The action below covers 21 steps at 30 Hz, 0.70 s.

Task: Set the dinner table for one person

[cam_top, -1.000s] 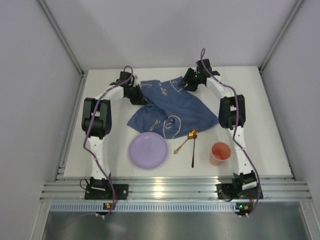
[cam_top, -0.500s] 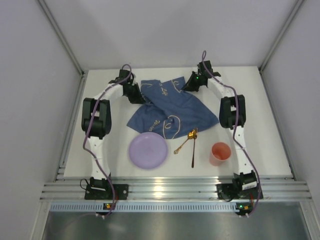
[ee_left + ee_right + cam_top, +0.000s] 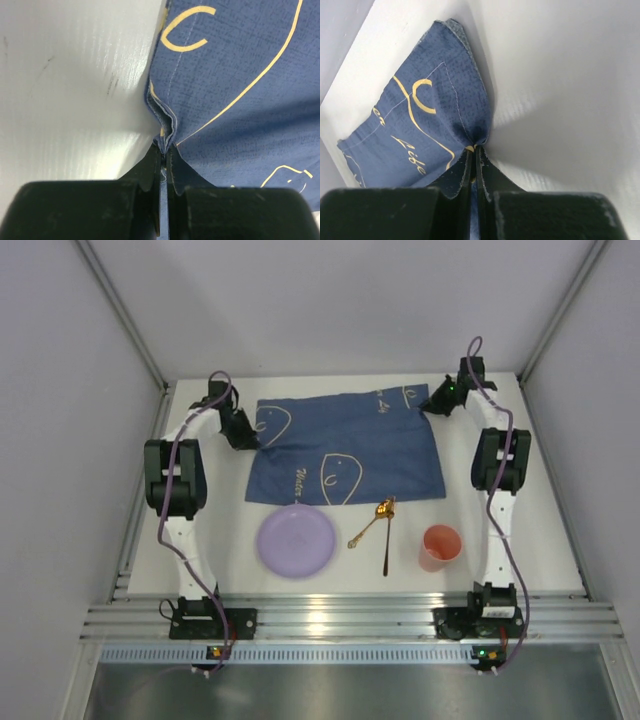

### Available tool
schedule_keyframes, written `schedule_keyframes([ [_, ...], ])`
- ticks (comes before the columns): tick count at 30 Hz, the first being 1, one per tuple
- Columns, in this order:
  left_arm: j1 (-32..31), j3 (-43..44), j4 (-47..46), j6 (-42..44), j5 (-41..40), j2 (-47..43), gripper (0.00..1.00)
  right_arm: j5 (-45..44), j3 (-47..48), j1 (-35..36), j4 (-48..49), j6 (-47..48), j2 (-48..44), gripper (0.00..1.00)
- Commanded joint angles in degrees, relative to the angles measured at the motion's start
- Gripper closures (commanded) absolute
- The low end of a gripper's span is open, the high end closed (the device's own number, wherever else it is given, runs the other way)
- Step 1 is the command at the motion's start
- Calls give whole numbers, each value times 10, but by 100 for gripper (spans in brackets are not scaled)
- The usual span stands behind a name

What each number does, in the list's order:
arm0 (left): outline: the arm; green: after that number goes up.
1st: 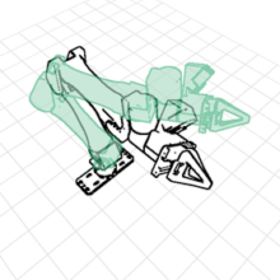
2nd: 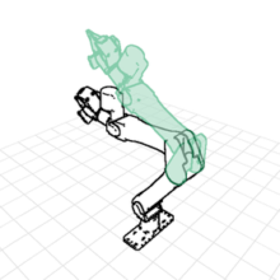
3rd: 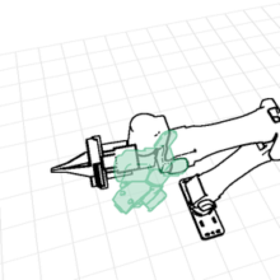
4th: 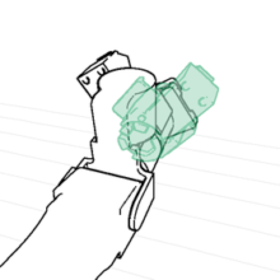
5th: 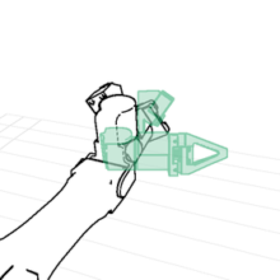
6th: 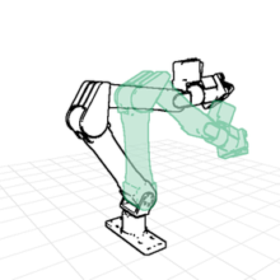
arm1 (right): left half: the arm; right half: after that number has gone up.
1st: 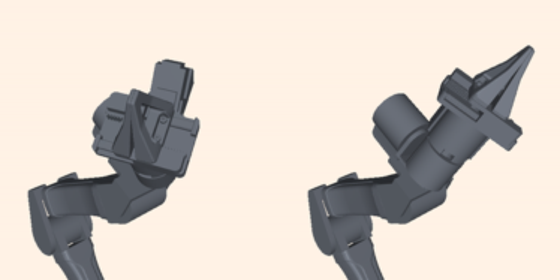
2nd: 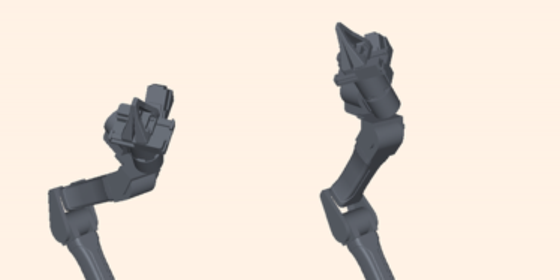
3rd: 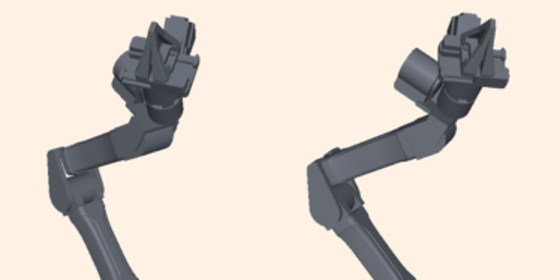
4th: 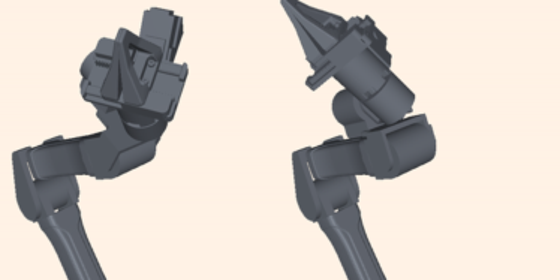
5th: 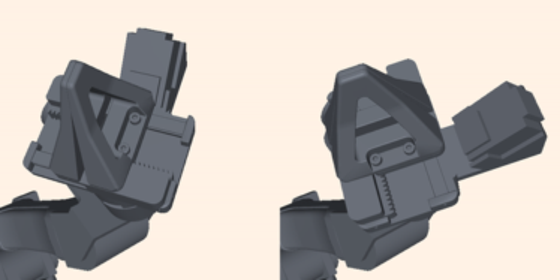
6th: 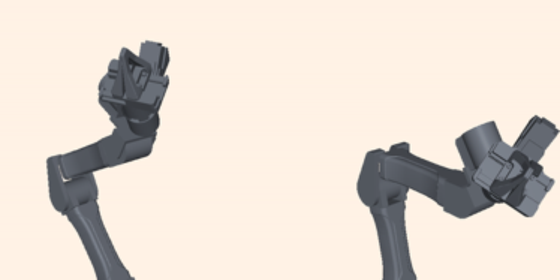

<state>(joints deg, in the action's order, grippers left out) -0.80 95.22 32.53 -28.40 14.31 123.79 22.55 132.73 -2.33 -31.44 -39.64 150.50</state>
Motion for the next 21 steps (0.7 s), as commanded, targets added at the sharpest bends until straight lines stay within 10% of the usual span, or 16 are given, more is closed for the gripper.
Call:
schedule_keyframes([
  [1,4,6,17,16,-33,-34,100,-29,-12,19,-8,11,-18,100],
  [6,22,73,56,39,-53,-9,100,-21,-10,47,-7,7,-14,99],
  [9,25,107,75,51,-62,8,98,-22,-16,56,-30,18,-22,79],
  [14,27,119,61,52,-76,7,2,-74,-57,63,-81,40,-52,50],
  [21,26,115,51,41,-92,-6,2,-73,-31,58,-82,43,-70,29],
])
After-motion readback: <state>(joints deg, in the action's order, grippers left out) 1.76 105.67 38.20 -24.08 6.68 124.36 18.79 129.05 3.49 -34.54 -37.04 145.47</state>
